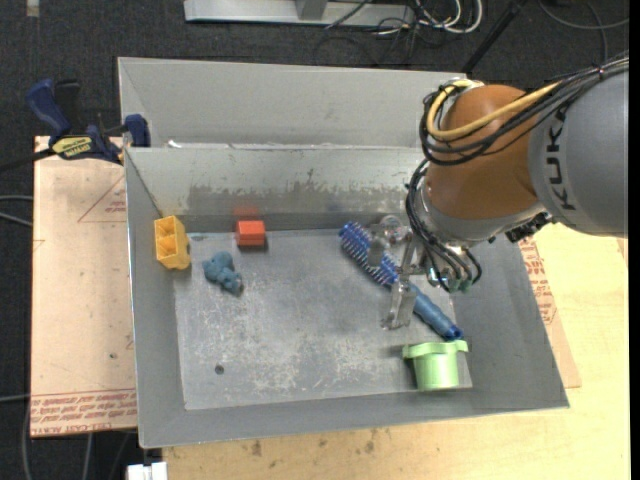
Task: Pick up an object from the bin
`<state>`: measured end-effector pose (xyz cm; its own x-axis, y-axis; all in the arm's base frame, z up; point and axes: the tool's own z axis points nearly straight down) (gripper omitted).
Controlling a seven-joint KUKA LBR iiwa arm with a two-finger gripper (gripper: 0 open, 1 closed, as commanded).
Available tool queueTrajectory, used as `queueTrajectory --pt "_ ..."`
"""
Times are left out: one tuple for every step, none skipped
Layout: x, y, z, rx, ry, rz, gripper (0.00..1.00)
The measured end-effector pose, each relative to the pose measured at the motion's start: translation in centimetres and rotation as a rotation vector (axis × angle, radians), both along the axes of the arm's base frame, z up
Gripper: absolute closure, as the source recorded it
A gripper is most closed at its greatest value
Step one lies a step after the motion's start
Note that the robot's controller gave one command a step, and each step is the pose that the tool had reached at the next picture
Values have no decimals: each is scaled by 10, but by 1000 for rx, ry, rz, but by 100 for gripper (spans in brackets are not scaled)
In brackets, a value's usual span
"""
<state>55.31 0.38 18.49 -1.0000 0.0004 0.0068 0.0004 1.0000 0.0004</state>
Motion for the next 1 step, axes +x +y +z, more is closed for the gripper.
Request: queueTrajectory --pt "32 -40 -56 -1 -5 -258 0"
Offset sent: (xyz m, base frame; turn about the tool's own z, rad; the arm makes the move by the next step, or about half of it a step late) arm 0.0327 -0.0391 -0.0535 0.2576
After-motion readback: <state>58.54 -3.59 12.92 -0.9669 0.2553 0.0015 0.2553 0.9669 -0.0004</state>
